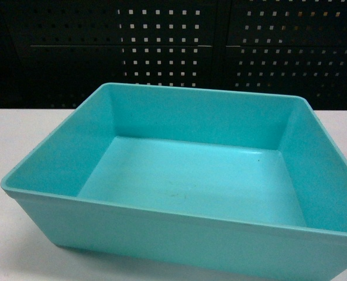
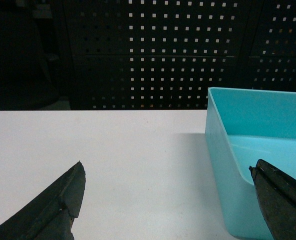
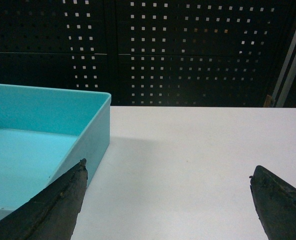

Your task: Stack blue boxes stably on right

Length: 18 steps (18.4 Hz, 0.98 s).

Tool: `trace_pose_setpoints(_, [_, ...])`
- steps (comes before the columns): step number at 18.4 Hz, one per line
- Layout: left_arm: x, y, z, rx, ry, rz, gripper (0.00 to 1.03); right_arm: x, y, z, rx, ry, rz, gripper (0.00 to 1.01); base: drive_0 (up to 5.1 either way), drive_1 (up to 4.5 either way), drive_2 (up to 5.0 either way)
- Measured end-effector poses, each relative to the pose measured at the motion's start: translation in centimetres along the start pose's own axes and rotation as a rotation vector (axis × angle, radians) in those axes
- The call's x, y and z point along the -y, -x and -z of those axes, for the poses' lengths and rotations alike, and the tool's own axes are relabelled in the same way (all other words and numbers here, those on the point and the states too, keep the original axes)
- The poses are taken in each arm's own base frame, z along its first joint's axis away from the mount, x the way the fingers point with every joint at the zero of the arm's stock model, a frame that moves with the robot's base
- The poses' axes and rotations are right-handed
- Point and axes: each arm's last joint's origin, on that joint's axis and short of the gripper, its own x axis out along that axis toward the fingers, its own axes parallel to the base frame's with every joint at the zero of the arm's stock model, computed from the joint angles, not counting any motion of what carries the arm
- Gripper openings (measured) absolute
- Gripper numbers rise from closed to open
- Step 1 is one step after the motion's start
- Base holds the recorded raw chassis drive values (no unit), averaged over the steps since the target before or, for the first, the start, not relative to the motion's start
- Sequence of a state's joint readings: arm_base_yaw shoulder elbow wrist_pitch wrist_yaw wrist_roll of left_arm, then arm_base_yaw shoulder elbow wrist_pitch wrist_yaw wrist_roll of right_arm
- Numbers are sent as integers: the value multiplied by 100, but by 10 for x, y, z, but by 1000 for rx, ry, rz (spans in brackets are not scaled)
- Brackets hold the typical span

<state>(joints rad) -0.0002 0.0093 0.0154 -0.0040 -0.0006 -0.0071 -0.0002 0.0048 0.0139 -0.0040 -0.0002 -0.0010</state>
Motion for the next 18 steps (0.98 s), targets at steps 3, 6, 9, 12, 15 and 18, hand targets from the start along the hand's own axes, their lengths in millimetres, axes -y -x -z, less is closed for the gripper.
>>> trace_pose_setpoints(3, [0, 0, 0, 0, 0, 0, 98, 0, 0, 0, 0, 0, 0, 98, 0, 0, 0])
trace_pose_setpoints(6, [0, 0, 0, 0, 0, 0, 98, 0, 0, 0, 0, 0, 0, 98, 0, 0, 0])
trace_pose_setpoints(9, [0, 0, 0, 0, 0, 1, 98, 0, 0, 0, 0, 0, 0, 98, 62, 62, 62])
trace_pose_setpoints(12, [0, 0, 0, 0, 0, 0, 98, 0, 0, 0, 0, 0, 0, 98, 121, 121, 121])
trace_pose_setpoints(15, [0, 0, 0, 0, 0, -1, 98, 0, 0, 0, 0, 0, -2, 98, 51, 51, 51])
trace_pose_setpoints(18, [0, 0, 0, 1, 0, 3, 98, 0, 0, 0, -3, 0, 2, 98, -324, 172, 172])
